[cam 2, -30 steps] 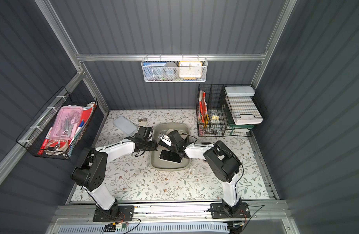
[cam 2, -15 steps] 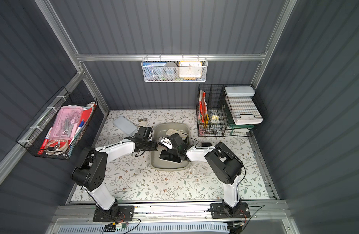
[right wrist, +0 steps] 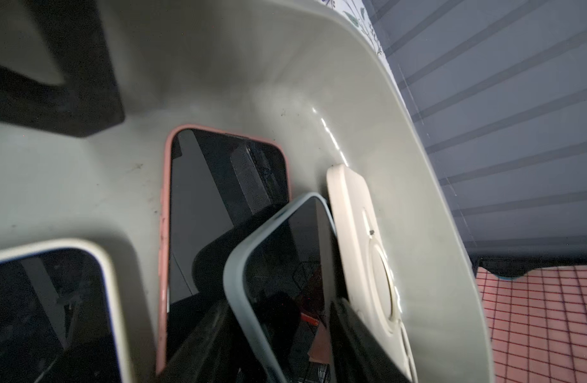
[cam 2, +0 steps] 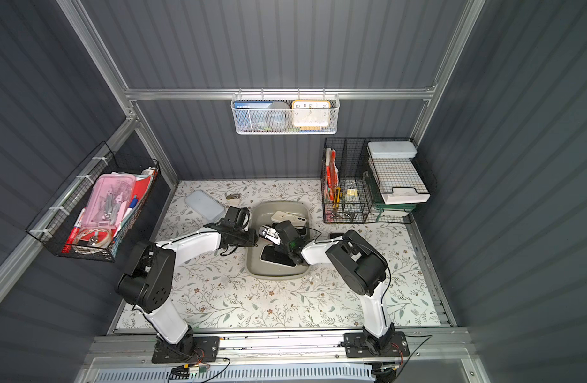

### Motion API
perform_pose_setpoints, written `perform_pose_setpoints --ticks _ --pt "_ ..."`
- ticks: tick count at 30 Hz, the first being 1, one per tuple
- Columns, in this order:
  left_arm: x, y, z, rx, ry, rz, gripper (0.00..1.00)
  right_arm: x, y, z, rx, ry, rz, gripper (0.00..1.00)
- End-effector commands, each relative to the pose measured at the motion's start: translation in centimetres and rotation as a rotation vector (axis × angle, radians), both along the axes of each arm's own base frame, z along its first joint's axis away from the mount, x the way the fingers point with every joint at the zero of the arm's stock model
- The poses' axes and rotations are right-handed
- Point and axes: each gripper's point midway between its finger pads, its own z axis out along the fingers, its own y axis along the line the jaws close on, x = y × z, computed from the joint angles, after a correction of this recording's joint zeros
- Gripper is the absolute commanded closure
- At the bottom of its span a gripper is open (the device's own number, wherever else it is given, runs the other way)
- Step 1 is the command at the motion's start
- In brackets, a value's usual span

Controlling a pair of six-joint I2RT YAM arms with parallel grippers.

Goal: Take the phone out of the storage box
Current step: Pick up the phone from the storage box.

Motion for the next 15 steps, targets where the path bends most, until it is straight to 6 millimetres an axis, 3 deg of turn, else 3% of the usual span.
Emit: perform_pose_setpoints --ticks 1,10,15 --pt "0.1 -0.7 0.7 -0.025 0.005 -0.016 0.60 0.5 0.0 0.5 0.010 -0.038 -0.018 0.48" --pt "0.2 -0.8 0.9 -0.023 0.000 -0.024 0.60 2.2 -0.7 -0.7 -0.042 -0.109 -0.064 0.50" --pt "0.2 -0.8 1.0 -0.022 -0.003 -0.027 0.59 2.8 -0.8 -0.9 -0.047 -0.135 -0.071 0.62"
